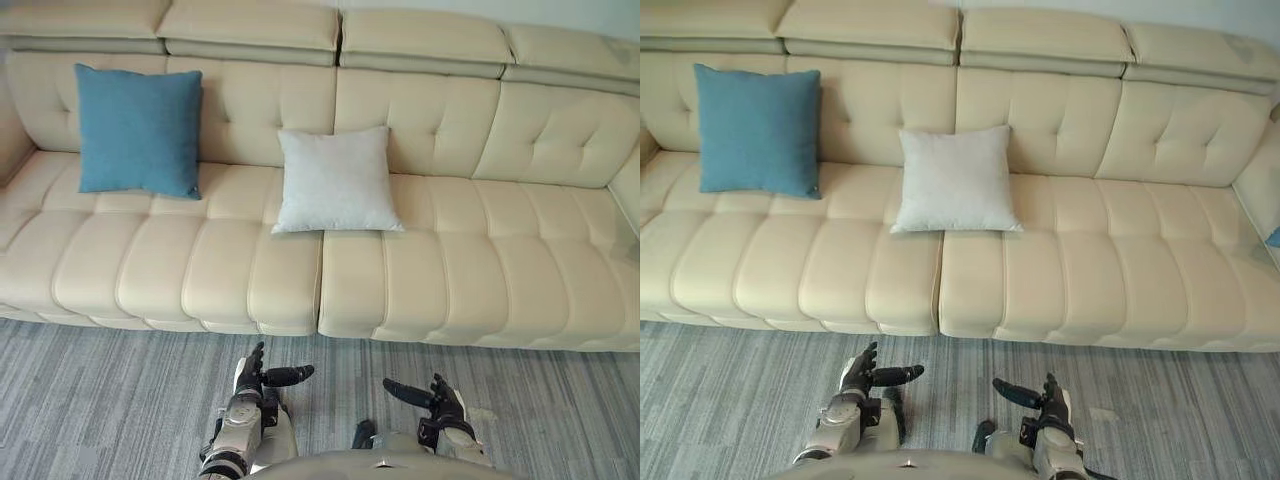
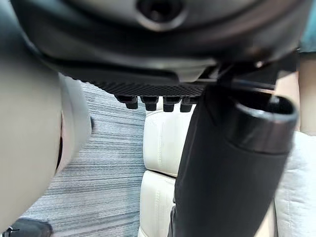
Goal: Pick up cushions and gather them together orderly.
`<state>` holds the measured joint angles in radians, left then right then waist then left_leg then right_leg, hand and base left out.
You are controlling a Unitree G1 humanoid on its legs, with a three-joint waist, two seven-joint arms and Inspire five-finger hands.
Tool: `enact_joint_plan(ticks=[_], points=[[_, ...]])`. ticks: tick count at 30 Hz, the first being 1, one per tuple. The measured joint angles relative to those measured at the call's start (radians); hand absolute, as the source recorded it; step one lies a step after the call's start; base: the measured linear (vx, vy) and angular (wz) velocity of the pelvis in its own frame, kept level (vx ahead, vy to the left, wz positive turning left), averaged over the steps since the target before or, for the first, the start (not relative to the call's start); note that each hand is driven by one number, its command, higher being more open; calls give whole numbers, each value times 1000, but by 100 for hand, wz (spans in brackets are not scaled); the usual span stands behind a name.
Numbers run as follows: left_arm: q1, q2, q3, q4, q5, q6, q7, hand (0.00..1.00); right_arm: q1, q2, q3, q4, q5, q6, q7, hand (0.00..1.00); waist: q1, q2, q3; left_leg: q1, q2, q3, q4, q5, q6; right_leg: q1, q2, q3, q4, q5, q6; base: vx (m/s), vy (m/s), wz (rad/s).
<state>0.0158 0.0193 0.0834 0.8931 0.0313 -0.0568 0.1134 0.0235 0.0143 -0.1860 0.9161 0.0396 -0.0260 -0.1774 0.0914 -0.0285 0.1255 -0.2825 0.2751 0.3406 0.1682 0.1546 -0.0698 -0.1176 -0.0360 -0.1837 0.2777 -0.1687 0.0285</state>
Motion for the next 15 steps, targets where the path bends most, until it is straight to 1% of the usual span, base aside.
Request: enact_joint_plan(ticks=[1,2,3,4,5,6,7,8,10,11,13,14,15], points=[[1,1,-2,0,0,0,0,100,9,0,12,1,0,3,0,100,0,2,0,3,-7,-20,-28,24,-12,-5,-3,-15,-3,5,-8,-242,2,38],[-10,1,-6,-3,1,-1,0,100,16,3,8,1,1,3,-1,100,-6,-3,7,-7,-10,-53,-2,0,-15,-9,-16,-37,0,9,-15,-180,19,38],[-14,4,-20,-11,1,-1,4,100,22,9,8,2,1,5,-4,100,-3,-13,16,-15,-22,-66,108,-82,-6,-11,-36,-41,16,10,-16,-163,30,31],[-13,4,-22,-12,1,-1,5,100,29,10,9,0,1,4,-7,100,-3,-16,18,-13,-29,-83,168,-127,4,-10,-46,-40,22,10,-15,-133,52,18],[-9,1,-24,-12,1,0,6,100,42,5,9,-3,0,3,-7,100,-8,-20,19,-3,-36,-121,294,-233,5,-10,-60,-35,23,17,-3,-138,107,3],[-2,-5,-23,-12,1,0,6,100,44,1,9,-2,0,3,-7,100,-11,-10,16,14,-36,-152,338,-292,-5,-13,-62,-27,24,21,3,-170,194,-11],[3,-10,-23,-10,1,1,6,100,46,-3,9,-3,0,3,-7,100,-11,4,9,33,-41,-181,328,-341,-14,-27,-61,-14,32,27,13,-114,164,-20],[3,-12,-23,-9,1,2,6,100,44,-6,9,-3,1,3,-7,100,-11,11,8,38,-47,-188,313,-370,-15,-37,-59,-4,40,29,18,-133,206,-24],[1,2,-22,-5,0,5,10,100,53,22,10,-2,1,4,0,100,-15,-12,8,47,-75,-158,294,-373,-10,-42,-82,23,29,49,48,-151,228,-26],[11,14,-22,-1,0,5,11,100,62,34,9,-2,1,7,5,100,-17,-30,-8,71,-100,-135,258,-373,-4,-34,-98,43,-3,73,62,-109,194,-25],[17,15,-24,9,0,5,10,100,71,35,4,-2,2,6,6,100,-26,-32,-25,85,-125,-130,235,-373,-4,-21,-109,57,-45,94,69,-33,140,-13],[17,15,-26,24,0,5,9,100,72,36,-15,-2,3,6,8,100,-36,-28,-31,97,-139,-130,219,-373,-3,-5,-114,65,-77,107,69,4,101,-6],[17,15,-27,30,0,5,9,100,72,37,-24,-1,5,6,9,100,-38,-25,-34,100,-142,-129,215,-373,-3,-1,-112,74,-86,109,66,11,66,-12]])
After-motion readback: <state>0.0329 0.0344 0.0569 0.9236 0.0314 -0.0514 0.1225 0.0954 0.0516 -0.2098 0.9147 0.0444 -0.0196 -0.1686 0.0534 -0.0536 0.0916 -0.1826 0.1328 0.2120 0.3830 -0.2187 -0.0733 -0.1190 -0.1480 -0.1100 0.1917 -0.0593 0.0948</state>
